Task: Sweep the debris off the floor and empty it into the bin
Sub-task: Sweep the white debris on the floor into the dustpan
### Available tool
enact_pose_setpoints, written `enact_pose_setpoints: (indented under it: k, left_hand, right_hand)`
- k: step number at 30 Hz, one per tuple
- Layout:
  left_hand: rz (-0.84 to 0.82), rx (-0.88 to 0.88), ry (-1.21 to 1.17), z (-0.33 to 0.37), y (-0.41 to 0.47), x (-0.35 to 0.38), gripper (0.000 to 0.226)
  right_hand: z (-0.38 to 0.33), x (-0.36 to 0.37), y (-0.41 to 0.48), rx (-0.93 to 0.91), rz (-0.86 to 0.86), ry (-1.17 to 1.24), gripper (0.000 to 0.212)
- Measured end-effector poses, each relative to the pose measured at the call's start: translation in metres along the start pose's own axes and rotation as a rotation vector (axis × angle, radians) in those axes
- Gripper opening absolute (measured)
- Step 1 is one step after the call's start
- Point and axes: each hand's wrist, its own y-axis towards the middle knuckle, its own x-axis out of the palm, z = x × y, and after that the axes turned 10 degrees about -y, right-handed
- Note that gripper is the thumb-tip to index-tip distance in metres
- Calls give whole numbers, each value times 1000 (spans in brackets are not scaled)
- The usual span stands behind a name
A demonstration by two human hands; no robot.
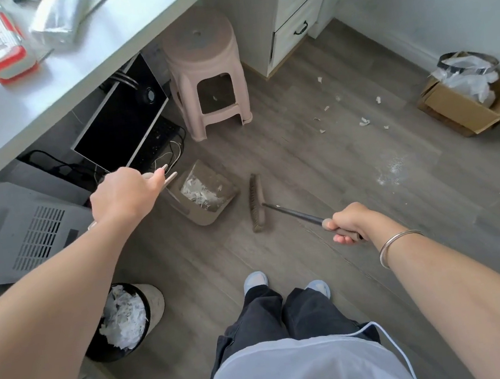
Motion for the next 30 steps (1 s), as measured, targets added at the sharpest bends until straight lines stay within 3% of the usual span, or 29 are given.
enact_pose_setpoints:
  k: [14, 22, 30]
  left_hand:
    - [-84, 84, 68, 132, 14, 42, 56]
    - [-53, 5, 25, 246, 29, 91, 55]
    - [-43, 35, 52, 333, 49, 117, 55]
  right_hand:
    - [47, -122, 52, 81, 130, -100, 9]
    - [38, -255, 113, 25, 185, -234, 14]
    - [19, -343, 165, -67, 295, -425, 23]
